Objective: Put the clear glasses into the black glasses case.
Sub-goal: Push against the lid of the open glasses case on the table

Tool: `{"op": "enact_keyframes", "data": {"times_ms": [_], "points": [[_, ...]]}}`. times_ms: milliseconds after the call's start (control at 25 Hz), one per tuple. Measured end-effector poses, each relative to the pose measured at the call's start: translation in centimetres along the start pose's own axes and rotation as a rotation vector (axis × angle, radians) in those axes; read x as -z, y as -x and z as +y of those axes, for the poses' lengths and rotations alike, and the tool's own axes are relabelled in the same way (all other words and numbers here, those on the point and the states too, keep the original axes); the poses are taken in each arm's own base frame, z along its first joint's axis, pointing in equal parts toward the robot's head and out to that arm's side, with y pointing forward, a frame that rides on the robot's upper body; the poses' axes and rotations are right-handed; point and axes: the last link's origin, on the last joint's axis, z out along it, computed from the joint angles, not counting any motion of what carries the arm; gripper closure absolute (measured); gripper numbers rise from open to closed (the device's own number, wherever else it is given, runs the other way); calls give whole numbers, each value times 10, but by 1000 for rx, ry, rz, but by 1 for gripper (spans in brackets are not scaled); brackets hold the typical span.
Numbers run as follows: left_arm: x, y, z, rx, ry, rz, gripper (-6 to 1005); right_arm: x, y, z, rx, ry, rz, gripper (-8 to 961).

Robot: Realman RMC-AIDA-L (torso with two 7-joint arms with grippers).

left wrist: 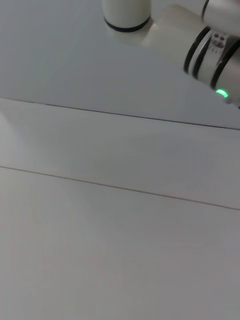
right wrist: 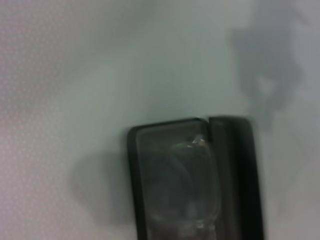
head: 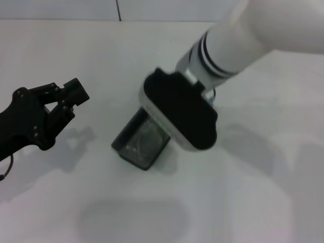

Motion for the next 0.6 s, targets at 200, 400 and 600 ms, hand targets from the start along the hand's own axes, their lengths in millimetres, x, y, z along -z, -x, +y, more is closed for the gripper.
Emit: {"op": "enact_keyframes", "data": {"times_ms": [200, 400, 600], "points": [[0, 0, 0, -1, 1, 1, 860, -4, 2, 4, 18, 6, -5, 396], [2, 0, 0, -2, -11, 2, 860, -2, 4, -2, 22, -26, -11, 280], [2, 0, -1, 3, -19, 10, 860, -6, 5, 1, 26, -27, -12, 291]]}}
